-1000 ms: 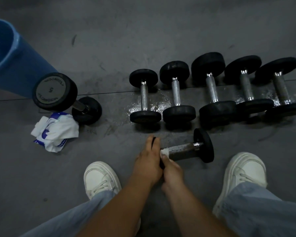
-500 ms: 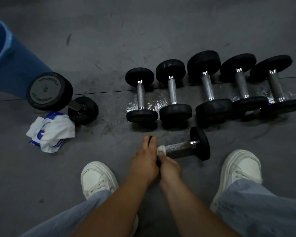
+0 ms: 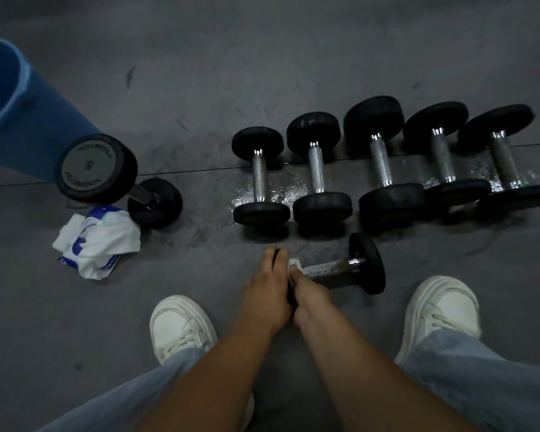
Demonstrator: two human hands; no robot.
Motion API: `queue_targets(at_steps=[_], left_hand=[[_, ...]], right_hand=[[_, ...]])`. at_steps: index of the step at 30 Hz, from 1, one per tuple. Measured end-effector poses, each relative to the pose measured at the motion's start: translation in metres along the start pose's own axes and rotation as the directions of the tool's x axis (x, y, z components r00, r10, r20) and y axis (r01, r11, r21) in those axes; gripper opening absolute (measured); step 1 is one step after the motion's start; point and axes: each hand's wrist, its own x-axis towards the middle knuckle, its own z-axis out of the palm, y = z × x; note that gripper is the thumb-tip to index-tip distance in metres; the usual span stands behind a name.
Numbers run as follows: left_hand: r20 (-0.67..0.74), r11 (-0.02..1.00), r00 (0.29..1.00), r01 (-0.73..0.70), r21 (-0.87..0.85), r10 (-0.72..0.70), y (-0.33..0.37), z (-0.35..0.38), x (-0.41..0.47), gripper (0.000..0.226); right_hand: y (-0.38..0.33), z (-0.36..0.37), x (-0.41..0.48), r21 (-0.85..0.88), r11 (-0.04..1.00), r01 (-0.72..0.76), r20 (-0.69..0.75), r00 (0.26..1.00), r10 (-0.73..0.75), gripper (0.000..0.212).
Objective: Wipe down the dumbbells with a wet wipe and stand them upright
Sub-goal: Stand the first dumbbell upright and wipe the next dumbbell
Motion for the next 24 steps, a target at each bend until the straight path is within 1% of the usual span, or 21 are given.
queue_targets(at_steps=[1,3,5,9,10,13,14,16,18,19,21,22,23,24], left_hand=[[-0.012,1.0,1.0,-0.013,-0.007,0.013,0.0,0.001,-0.002,0.077],[-0.027,1.0,0.999,-0.02,-0.021,0.02,0.0,0.003,-0.004,0.074],[-0.038,1.0,0.999,-0.024,-0.02,0.023,-0.001,0.003,-0.001,0.073],[-0.028,1.0,0.999,-0.016,-0.022,0.016,-0.003,0.004,0.0,0.075],[-0.029,1.0,0.999,-0.021,-0.021,0.02,-0.003,0.005,0.0,0.075],[-0.027,1.0,1.0,-0.011,-0.012,0.011,-0.003,0.005,0.0,0.077],[-0.031,1.0,0.999,-0.008,-0.007,0.007,-0.003,0.004,0.001,0.078],[-0.016,1.0,1.0,0.006,-0.005,-0.006,-0.003,0.004,0.002,0.081],[0.004,1.0,1.0,0.007,0.01,-0.007,-0.003,0.004,0.002,0.089],[0.011,1.0,1.0,0.007,0.018,-0.007,-0.003,0.004,0.002,0.094],[0.029,0.999,0.999,0.017,0.036,-0.018,-0.004,0.003,0.002,0.102],[0.033,0.998,0.999,0.021,0.053,-0.023,-0.004,0.002,0.002,0.105],[0.035,0.997,0.999,0.025,0.074,-0.027,-0.004,0.001,0.001,0.107],[0.038,0.995,0.999,0.029,0.094,-0.033,-0.003,0.0,0.0,0.11]], right_hand=[[0.002,0.0,-0.002,0.001,1.0,-0.004,-0.003,1.0,0.004,0.028],[0.015,-0.008,-0.007,-0.023,0.998,0.058,-0.012,0.998,-0.058,0.023],[0.022,-0.012,-0.011,-0.008,0.994,0.106,-0.002,0.994,-0.106,0.019],[0.003,0.002,-0.002,0.067,0.998,0.009,0.021,1.0,-0.011,0.022],[0.004,0.001,-0.002,0.062,0.998,0.019,0.015,1.0,-0.02,0.022],[0.02,-0.013,-0.014,-0.021,0.99,0.142,-0.022,0.989,-0.143,0.018],[0.022,-0.015,-0.014,-0.021,0.988,0.155,-0.023,0.988,-0.155,0.017],[0.013,-0.009,-0.008,-0.034,0.993,0.117,-0.018,0.993,-0.117,0.016],[0.001,-0.002,0.0,0.011,0.999,0.045,0.004,0.999,-0.045,0.021],[-0.001,-0.002,0.001,-0.01,0.999,0.031,0.015,0.999,-0.031,0.022],[0.005,-0.016,-0.004,-0.077,0.994,0.073,0.012,0.997,-0.072,0.023],[0.009,-0.027,-0.007,-0.062,0.994,0.088,-0.011,0.996,-0.089,0.023],[0.009,-0.04,-0.01,-0.002,0.998,0.061,-0.035,0.998,-0.061,0.023],[0.006,-0.053,-0.008,0.113,0.994,0.007,-0.045,0.999,-0.001,0.022]])
